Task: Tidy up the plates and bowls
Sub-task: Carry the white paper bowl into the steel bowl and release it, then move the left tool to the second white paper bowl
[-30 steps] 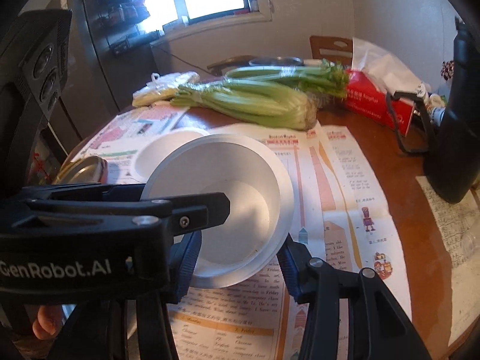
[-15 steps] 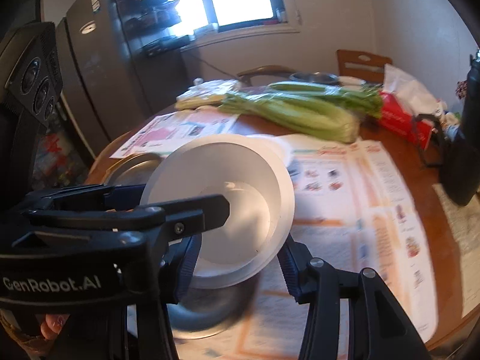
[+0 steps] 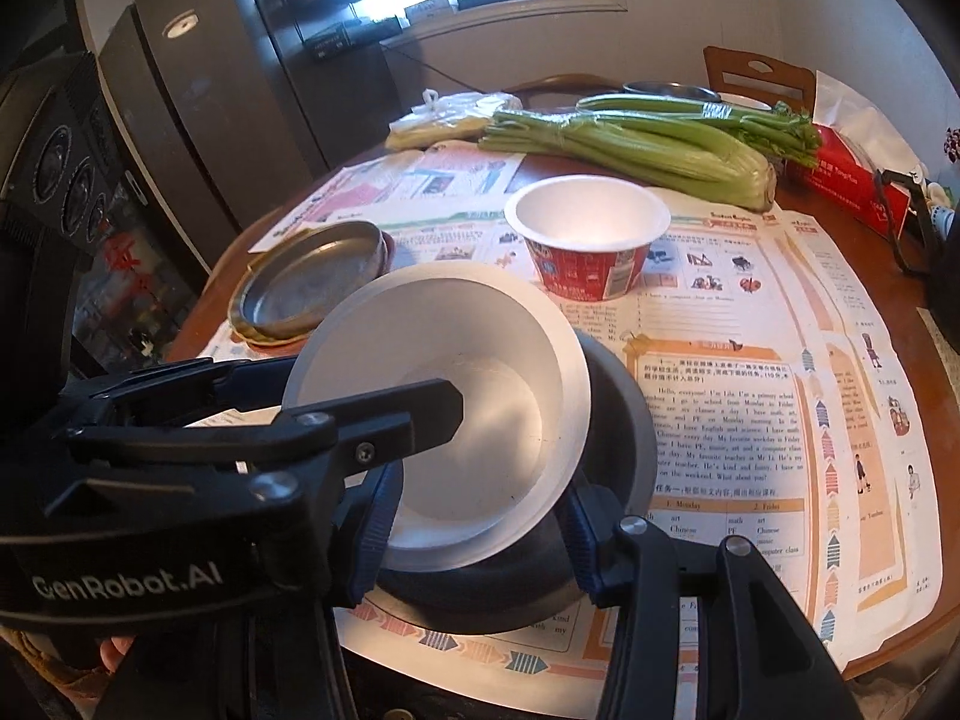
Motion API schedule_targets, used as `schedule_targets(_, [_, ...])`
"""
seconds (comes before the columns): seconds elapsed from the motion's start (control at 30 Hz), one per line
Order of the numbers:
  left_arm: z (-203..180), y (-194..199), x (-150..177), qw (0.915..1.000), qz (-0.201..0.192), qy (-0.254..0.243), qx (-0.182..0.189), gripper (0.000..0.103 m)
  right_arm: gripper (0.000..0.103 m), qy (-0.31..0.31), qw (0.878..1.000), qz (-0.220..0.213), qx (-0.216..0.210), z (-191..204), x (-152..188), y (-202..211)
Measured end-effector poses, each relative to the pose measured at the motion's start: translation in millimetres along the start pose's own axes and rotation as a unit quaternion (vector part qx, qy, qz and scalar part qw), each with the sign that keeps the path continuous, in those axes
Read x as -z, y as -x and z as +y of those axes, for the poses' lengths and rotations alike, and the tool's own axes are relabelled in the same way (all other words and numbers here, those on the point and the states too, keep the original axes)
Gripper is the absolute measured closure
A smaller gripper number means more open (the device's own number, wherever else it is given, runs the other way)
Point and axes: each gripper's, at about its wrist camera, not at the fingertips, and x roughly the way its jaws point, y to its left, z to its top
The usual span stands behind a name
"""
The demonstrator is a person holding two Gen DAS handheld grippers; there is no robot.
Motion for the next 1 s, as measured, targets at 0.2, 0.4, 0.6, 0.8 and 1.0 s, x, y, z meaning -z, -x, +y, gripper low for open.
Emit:
schedule_targets(0.2, [-1,-9,1,1.0000,0.008,-0.003,-0.001,0.041,0.053,0.003,1.000,0.004,0.017,-2,3,-4])
schedule_targets(0.4, [3,-14,-2,0.9999,0.011,0.002,-0.005,0.040,0.053,0.005,1.000,0.003,0.023,-6,1,-3])
schedule_targets(0.6, [8,-5,-3,1.0000,-0.002,0.005,-0.006,0.040,0.053,0.009,0.999,-0.006,0.030,-8,1,3])
schedule_targets(0.8, [14,13,-7,0.9994,-0.027,0.014,-0.016,0.040,0.053,0.011,0.999,-0.017,0.027,-8,2,15])
schedule_targets(1.0, [19,25,-10,0.9985,-0.044,0.022,-0.022,0.039,0.052,-0.002,0.999,-0.038,0.031,-16,-2,29])
